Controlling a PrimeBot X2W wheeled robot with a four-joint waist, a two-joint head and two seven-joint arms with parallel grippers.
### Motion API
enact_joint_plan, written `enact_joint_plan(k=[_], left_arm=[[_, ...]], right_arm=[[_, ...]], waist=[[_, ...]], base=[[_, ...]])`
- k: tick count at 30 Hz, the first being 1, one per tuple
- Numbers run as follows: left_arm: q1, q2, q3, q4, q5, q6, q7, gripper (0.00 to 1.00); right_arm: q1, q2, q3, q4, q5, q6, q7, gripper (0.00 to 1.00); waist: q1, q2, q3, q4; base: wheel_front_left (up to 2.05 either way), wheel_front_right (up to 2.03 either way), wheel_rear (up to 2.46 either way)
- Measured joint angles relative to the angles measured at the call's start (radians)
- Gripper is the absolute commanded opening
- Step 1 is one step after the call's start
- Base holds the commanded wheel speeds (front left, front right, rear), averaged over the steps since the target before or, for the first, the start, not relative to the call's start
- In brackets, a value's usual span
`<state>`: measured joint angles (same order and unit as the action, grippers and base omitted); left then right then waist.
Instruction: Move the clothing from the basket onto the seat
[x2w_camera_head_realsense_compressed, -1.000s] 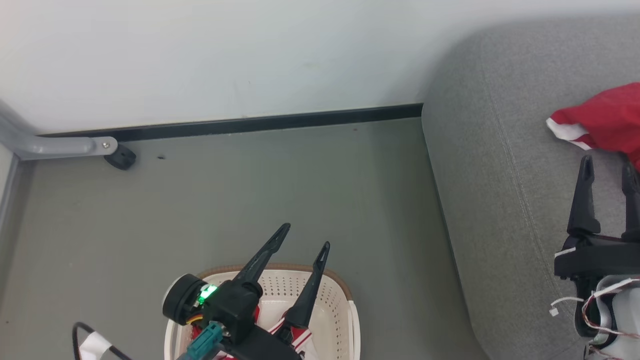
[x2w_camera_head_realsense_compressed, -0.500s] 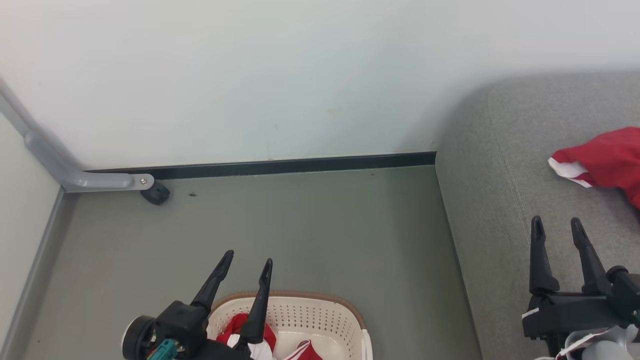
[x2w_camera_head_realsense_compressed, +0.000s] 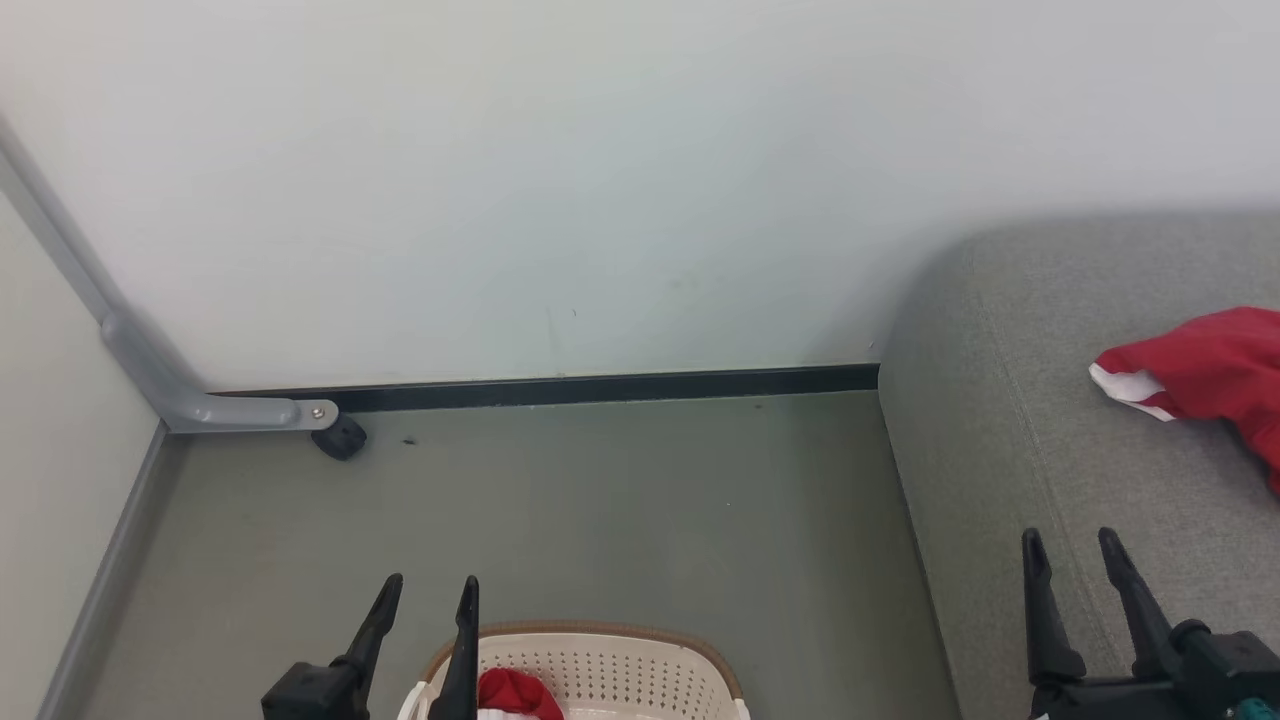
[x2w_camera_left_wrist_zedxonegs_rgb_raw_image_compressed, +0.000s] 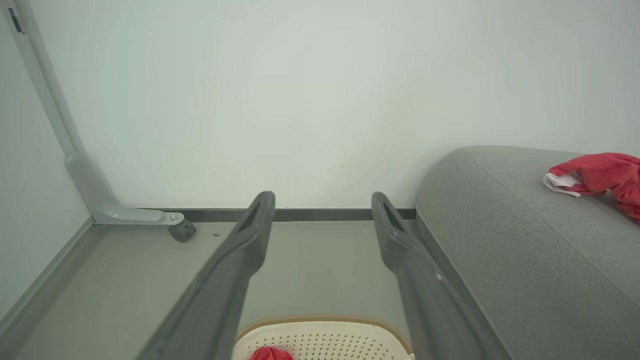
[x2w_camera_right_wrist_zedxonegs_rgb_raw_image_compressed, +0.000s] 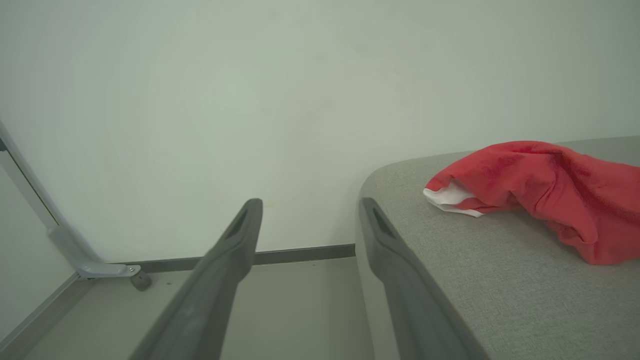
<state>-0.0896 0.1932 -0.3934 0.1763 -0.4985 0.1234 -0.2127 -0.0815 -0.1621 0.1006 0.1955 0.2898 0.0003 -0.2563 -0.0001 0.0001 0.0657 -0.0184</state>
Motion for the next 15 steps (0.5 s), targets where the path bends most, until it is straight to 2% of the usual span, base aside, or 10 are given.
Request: enact_joint_plan(k=[15], left_arm=[[0.060,-0.044,0.100,0.030,0.063,0.000,-0.009,1.00]], right_arm=[[0.096,0.012,0.021,-0.060,-0.017,-0.002,0.020,1.00]], waist=[[0.0000,0.0000,-0.038,0.013]], base=[[0.00,0.00,0.00]])
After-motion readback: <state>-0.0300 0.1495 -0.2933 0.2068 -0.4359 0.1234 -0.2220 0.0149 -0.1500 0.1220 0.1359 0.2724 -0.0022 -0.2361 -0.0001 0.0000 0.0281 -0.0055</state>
